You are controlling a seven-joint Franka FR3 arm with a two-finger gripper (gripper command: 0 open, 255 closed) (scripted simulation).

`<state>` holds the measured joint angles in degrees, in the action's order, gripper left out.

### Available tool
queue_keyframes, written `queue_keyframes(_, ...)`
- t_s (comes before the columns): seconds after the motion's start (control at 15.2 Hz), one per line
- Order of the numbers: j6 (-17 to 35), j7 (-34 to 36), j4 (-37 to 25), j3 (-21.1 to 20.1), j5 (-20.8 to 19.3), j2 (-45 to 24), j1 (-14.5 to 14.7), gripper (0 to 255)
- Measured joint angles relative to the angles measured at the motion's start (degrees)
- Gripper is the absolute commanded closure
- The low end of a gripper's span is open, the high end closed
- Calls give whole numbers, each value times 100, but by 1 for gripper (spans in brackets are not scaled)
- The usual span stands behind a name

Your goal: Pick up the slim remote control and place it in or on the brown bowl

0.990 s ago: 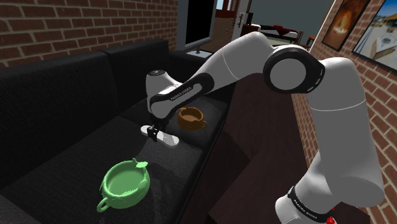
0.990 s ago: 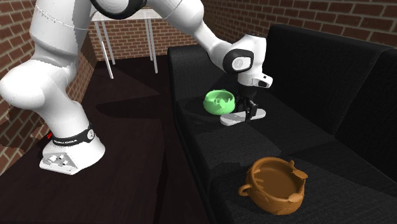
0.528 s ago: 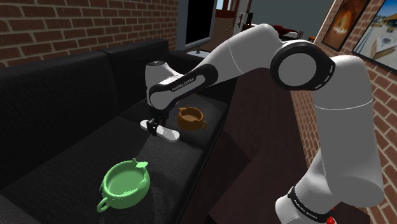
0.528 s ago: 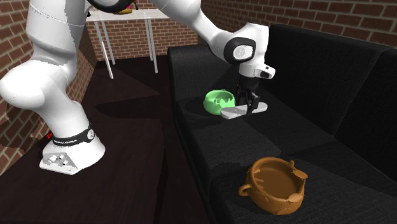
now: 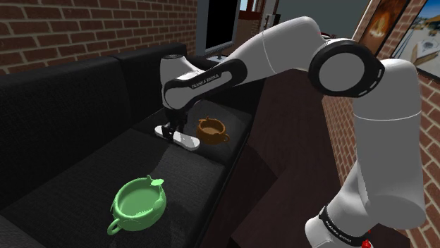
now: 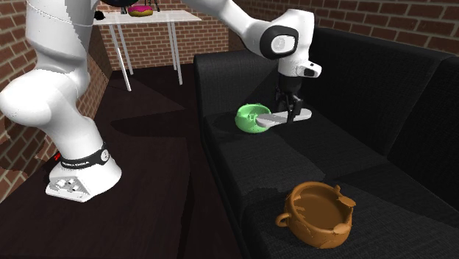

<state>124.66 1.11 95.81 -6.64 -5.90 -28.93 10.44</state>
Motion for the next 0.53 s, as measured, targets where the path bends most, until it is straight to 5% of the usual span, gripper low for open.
queue_keyframes(0.53,-74,-733,45,149,109,145,-548,255)
